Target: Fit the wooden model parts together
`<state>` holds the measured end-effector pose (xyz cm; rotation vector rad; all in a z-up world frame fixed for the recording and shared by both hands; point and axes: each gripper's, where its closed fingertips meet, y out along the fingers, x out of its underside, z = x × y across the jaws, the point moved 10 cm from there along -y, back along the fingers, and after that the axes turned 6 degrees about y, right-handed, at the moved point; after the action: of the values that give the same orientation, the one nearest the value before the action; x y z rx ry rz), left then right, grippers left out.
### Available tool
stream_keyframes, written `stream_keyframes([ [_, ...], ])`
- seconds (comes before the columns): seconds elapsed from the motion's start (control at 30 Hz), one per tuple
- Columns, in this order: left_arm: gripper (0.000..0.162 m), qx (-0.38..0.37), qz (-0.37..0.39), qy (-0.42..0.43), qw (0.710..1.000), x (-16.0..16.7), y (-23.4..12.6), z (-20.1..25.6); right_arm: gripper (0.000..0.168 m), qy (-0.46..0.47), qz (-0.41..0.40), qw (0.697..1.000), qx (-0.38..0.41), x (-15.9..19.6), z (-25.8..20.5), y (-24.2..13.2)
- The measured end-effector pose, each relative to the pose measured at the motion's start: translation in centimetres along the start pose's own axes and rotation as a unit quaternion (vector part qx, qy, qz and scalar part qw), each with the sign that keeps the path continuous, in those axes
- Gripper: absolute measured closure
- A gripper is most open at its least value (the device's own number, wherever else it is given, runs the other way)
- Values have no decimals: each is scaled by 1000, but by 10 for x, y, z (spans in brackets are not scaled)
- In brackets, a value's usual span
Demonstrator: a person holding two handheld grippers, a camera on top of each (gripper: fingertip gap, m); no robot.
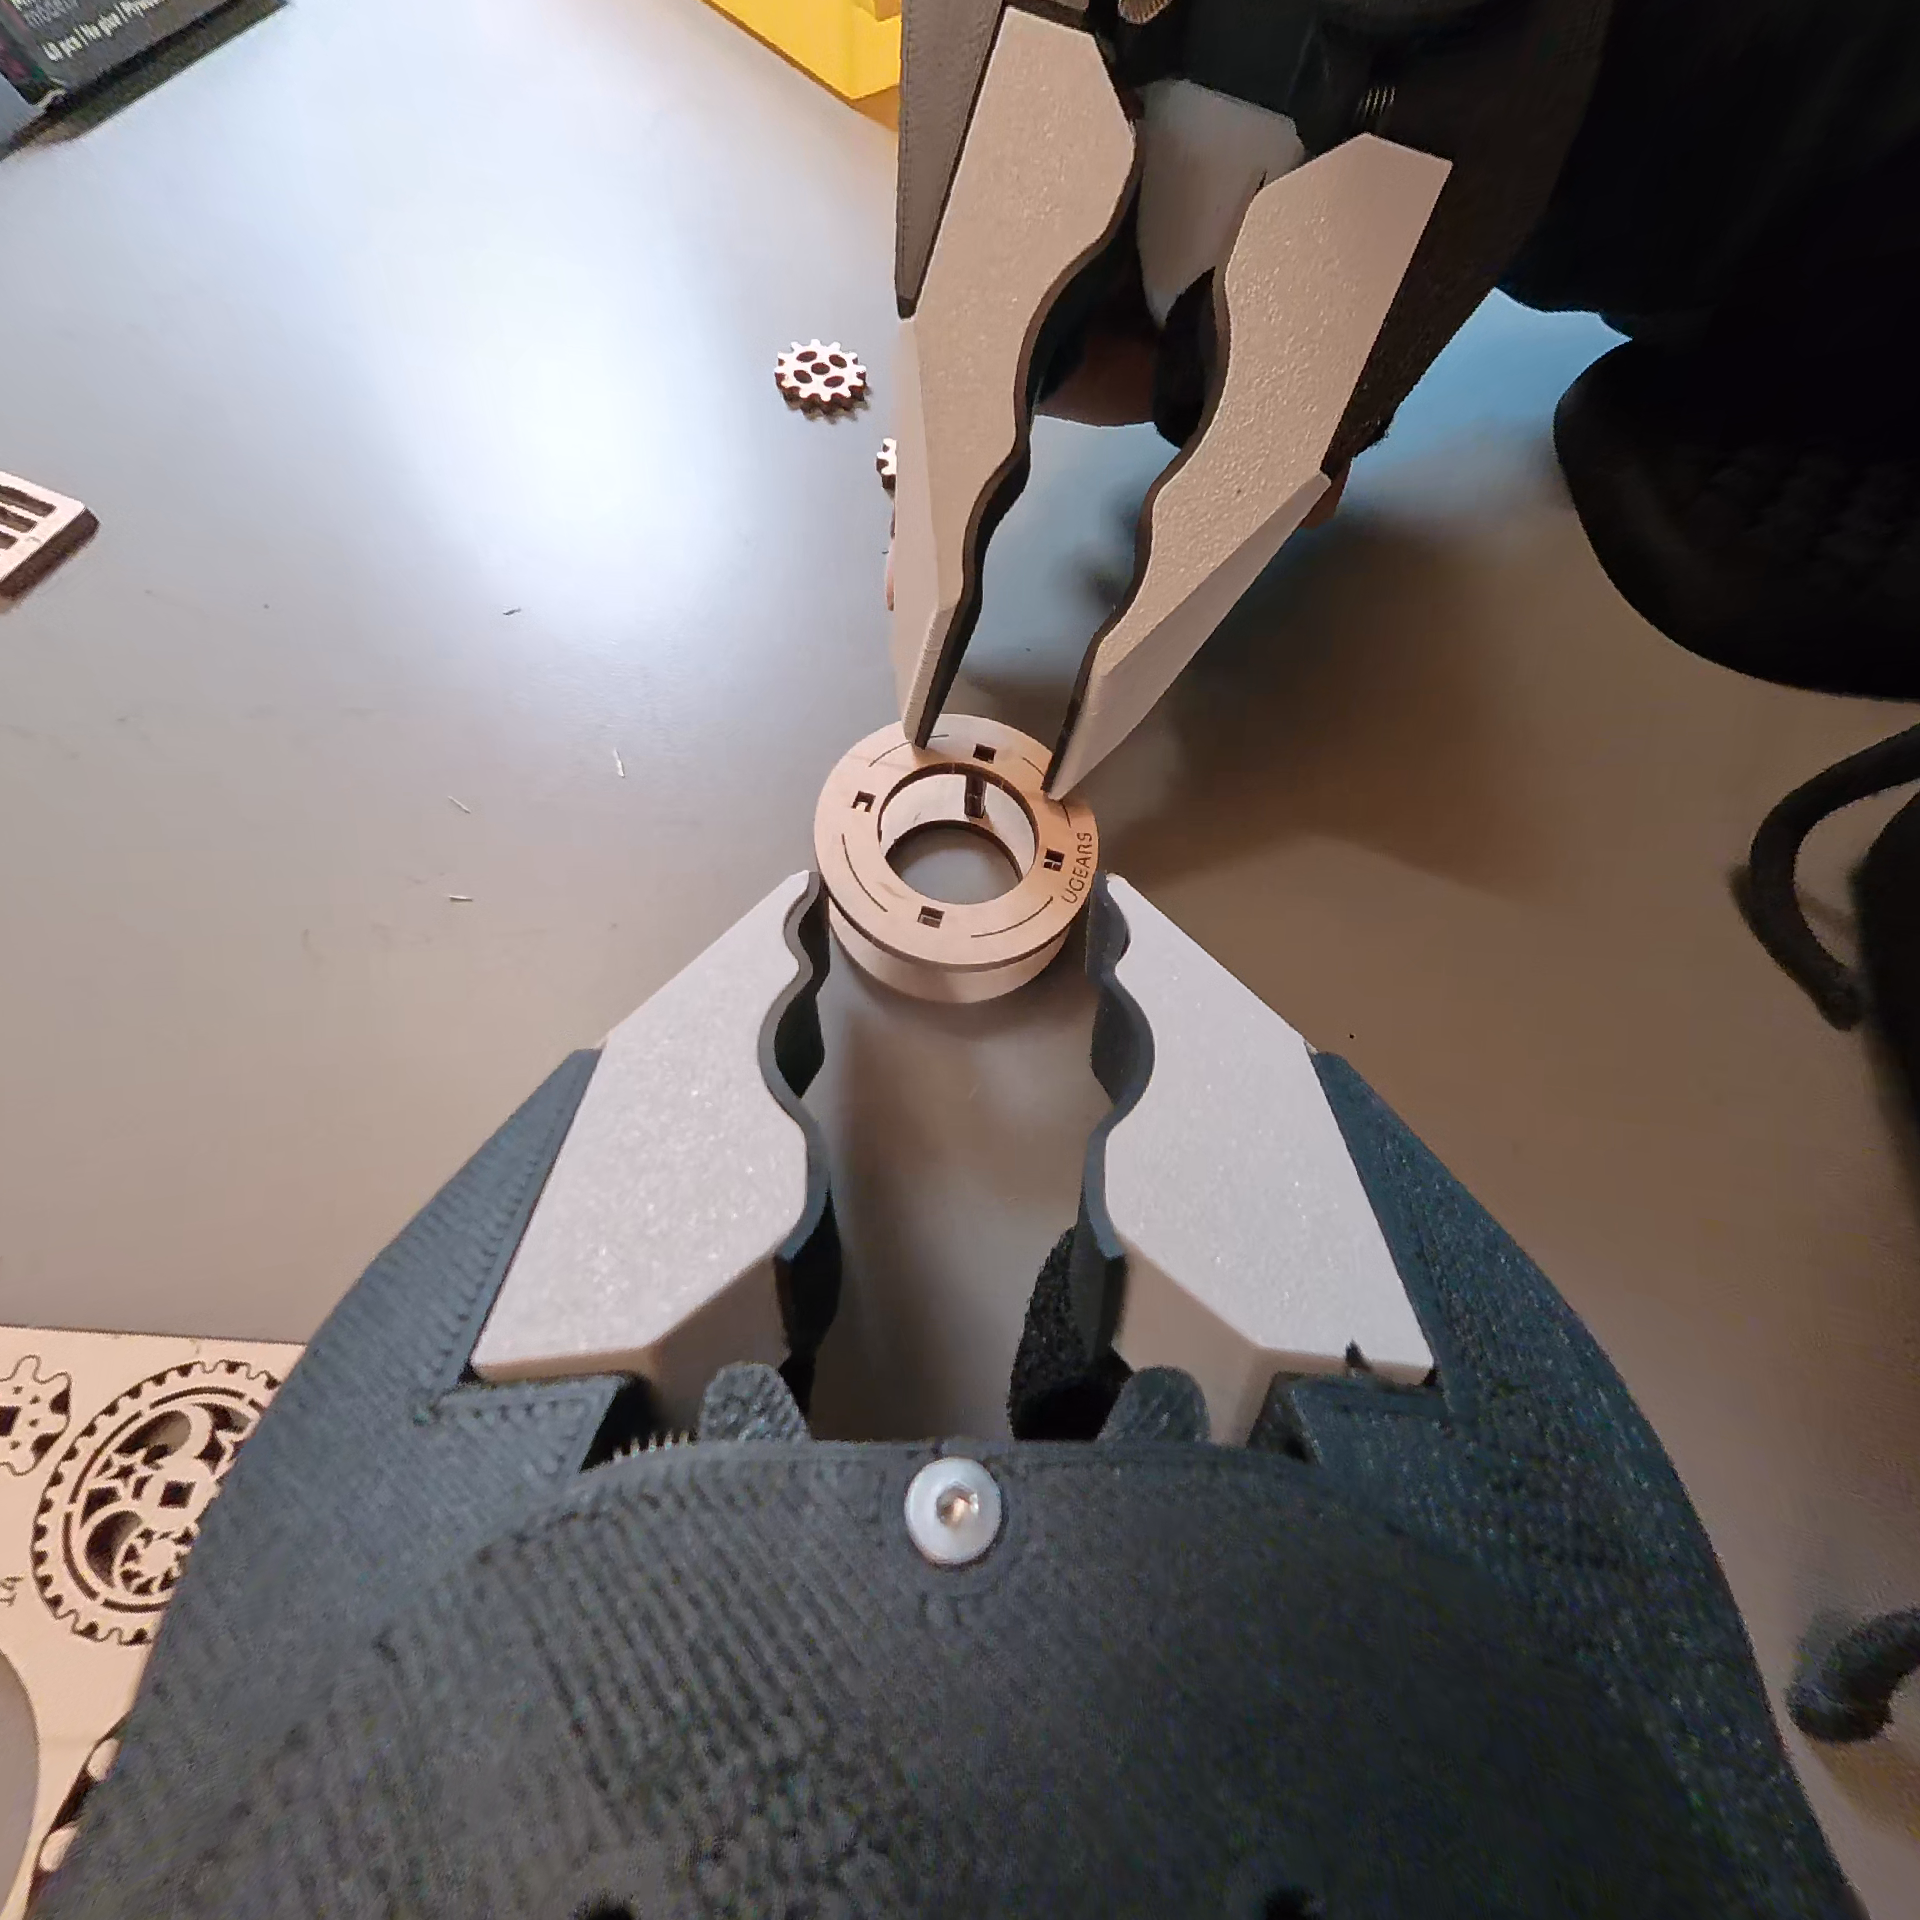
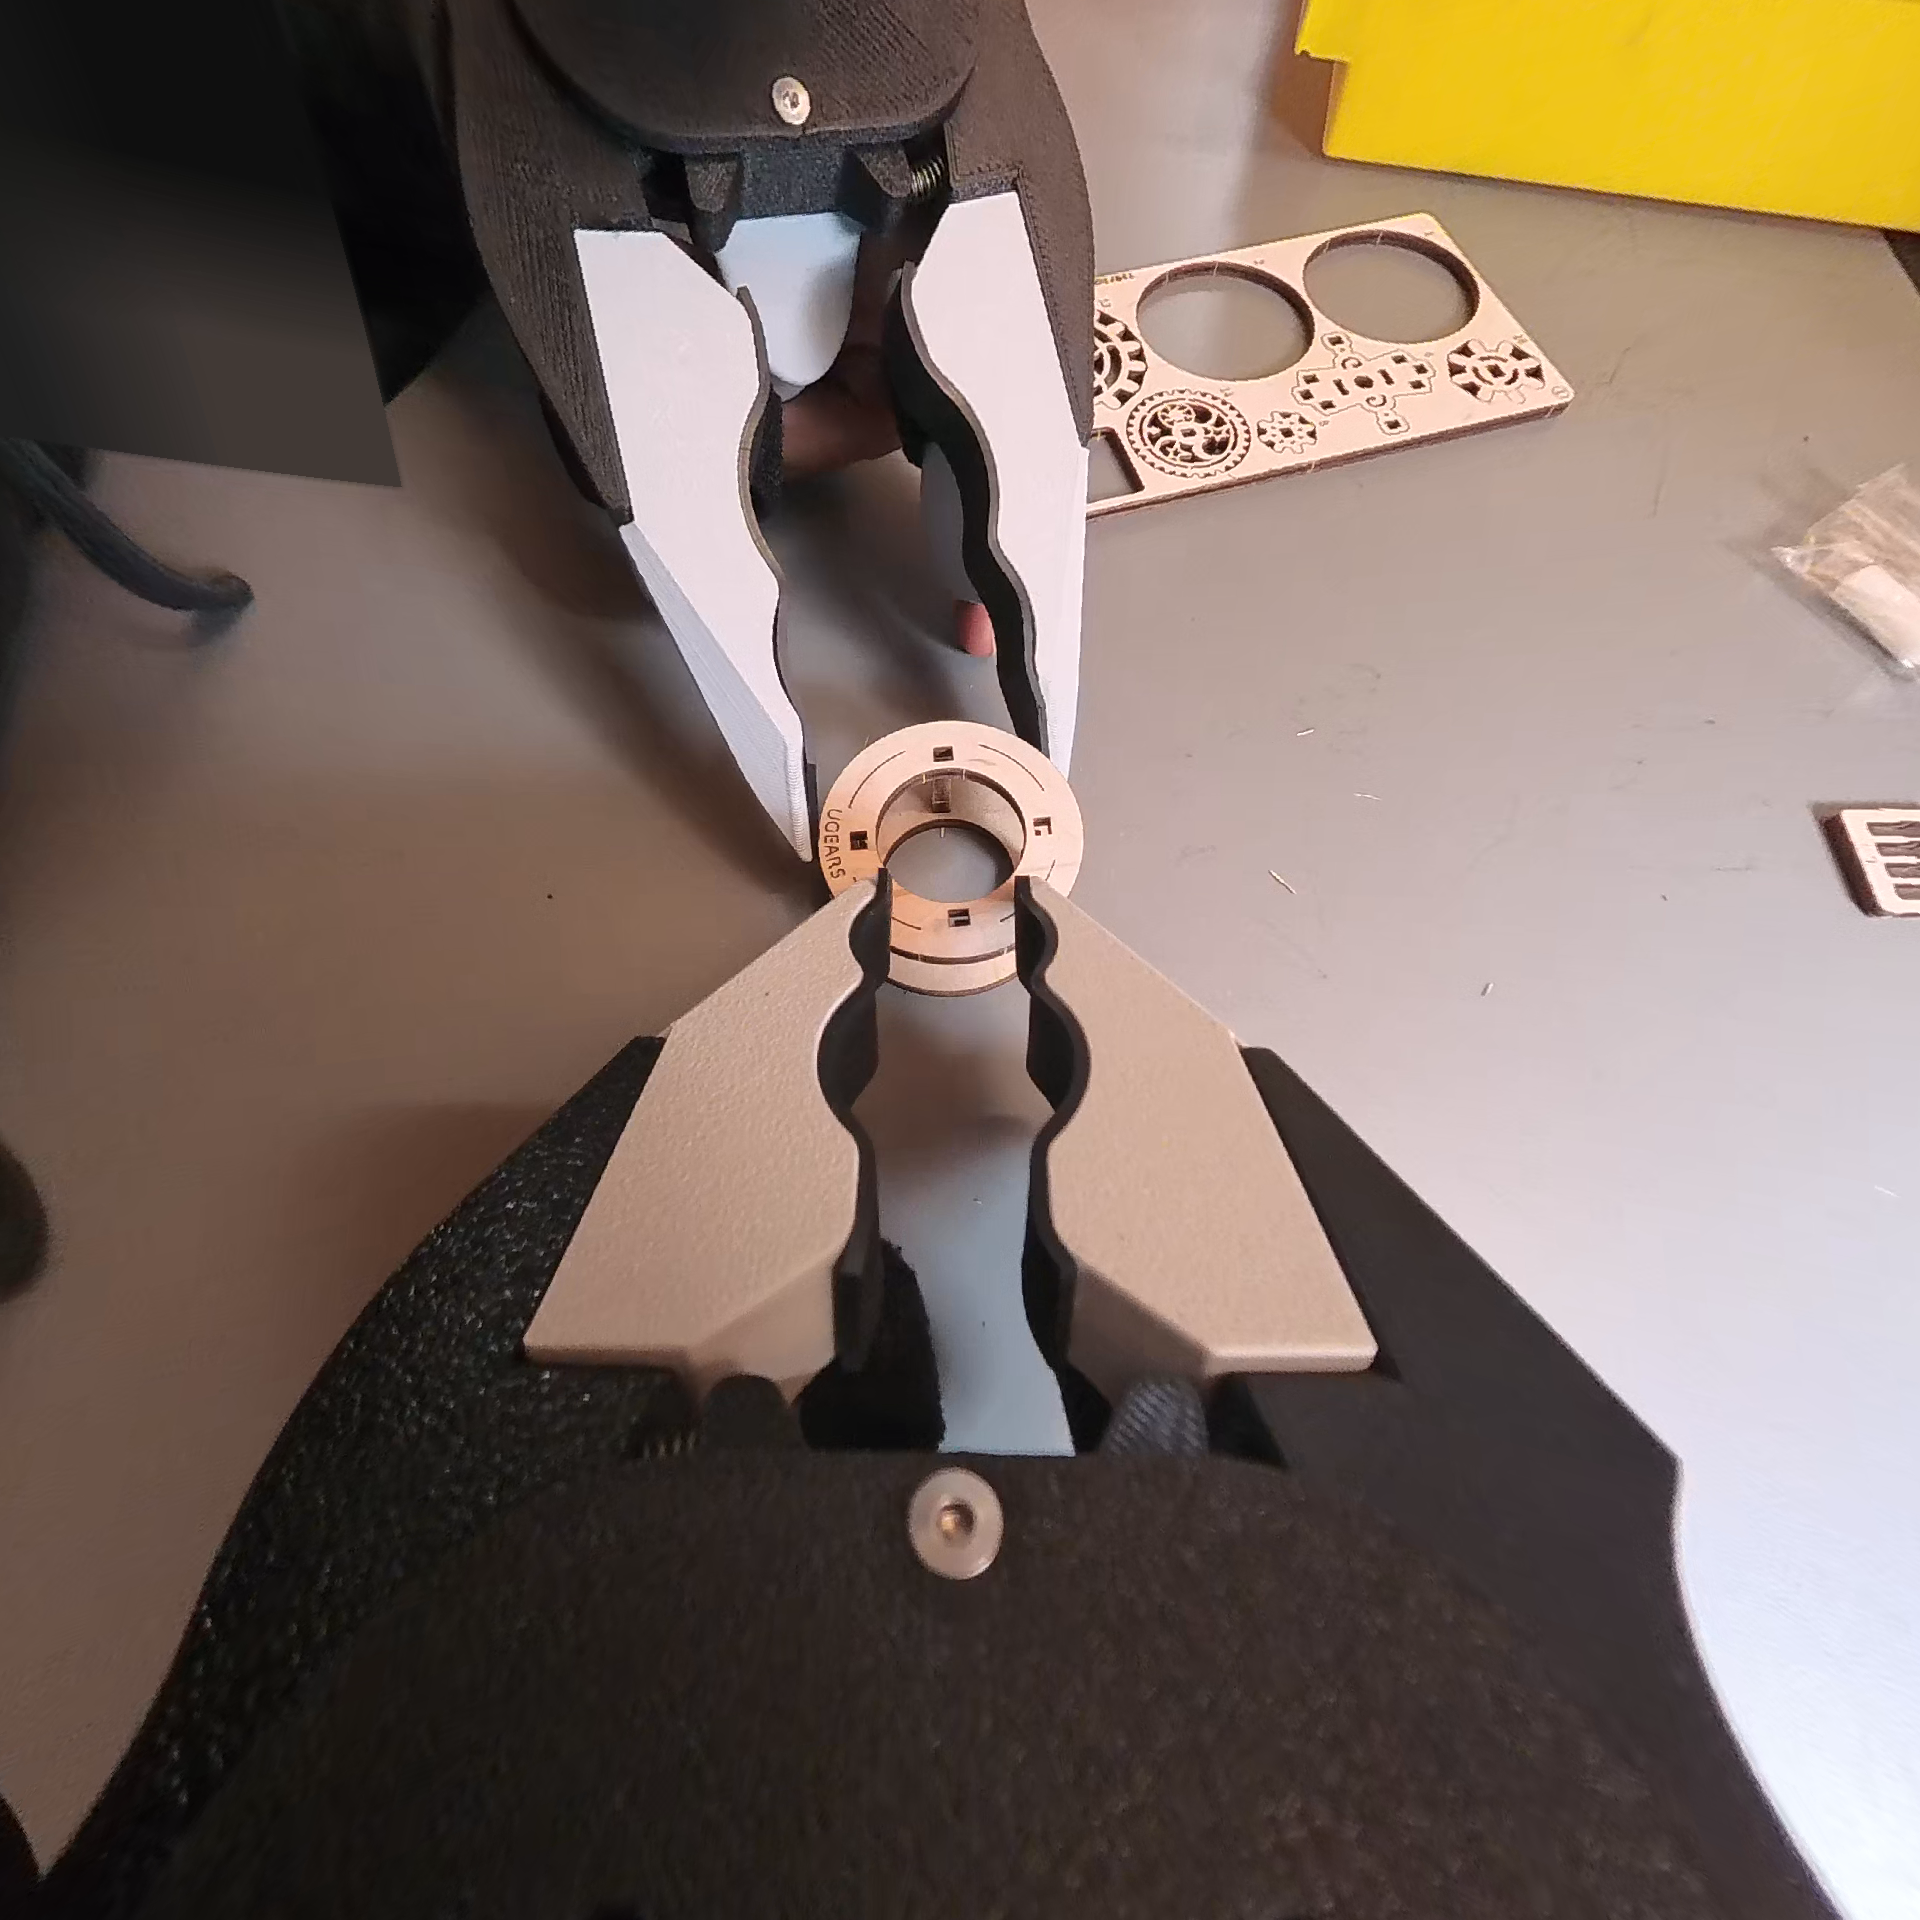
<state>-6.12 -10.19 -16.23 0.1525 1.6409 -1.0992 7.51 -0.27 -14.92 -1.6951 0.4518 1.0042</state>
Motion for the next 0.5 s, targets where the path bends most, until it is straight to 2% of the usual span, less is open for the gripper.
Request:
stream_keyframes([
  [0.23,113,2,-2,-3,1000,0,0,0,139,9,5,1000,0,-7,0,3],
  [0.5,113,13,0,-2,1000,0,0,2,142,19,3,1000,0,-7,1,8],
])
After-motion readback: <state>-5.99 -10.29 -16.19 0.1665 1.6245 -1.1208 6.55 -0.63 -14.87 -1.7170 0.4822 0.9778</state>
